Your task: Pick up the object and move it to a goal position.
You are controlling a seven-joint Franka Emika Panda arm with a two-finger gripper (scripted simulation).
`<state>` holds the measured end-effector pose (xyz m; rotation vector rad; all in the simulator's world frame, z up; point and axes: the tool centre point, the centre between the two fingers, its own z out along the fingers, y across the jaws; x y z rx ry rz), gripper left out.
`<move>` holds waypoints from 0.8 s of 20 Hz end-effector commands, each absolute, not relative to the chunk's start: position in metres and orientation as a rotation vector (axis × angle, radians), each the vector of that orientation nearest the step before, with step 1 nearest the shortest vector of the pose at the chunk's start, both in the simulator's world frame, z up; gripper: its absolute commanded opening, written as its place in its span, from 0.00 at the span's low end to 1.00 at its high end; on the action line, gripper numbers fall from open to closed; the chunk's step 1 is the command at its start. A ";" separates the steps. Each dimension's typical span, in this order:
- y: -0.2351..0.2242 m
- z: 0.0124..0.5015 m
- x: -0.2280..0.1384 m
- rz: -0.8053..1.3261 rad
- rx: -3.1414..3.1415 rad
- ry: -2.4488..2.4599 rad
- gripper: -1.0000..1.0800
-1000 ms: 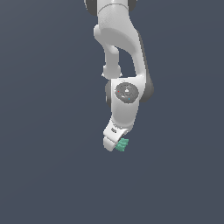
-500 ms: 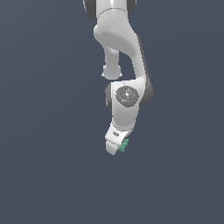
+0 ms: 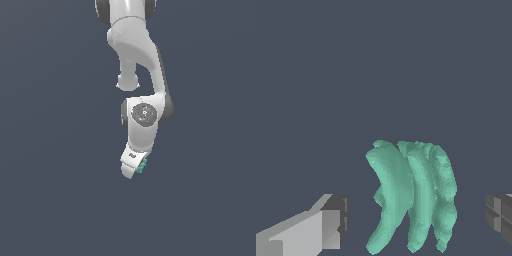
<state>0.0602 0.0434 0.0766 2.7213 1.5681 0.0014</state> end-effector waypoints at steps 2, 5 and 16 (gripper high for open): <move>0.044 0.057 0.059 0.000 2.720 1.571 0.96; 0.044 0.046 0.059 0.000 2.719 1.573 0.96; 0.044 0.043 0.060 0.000 2.719 1.573 0.00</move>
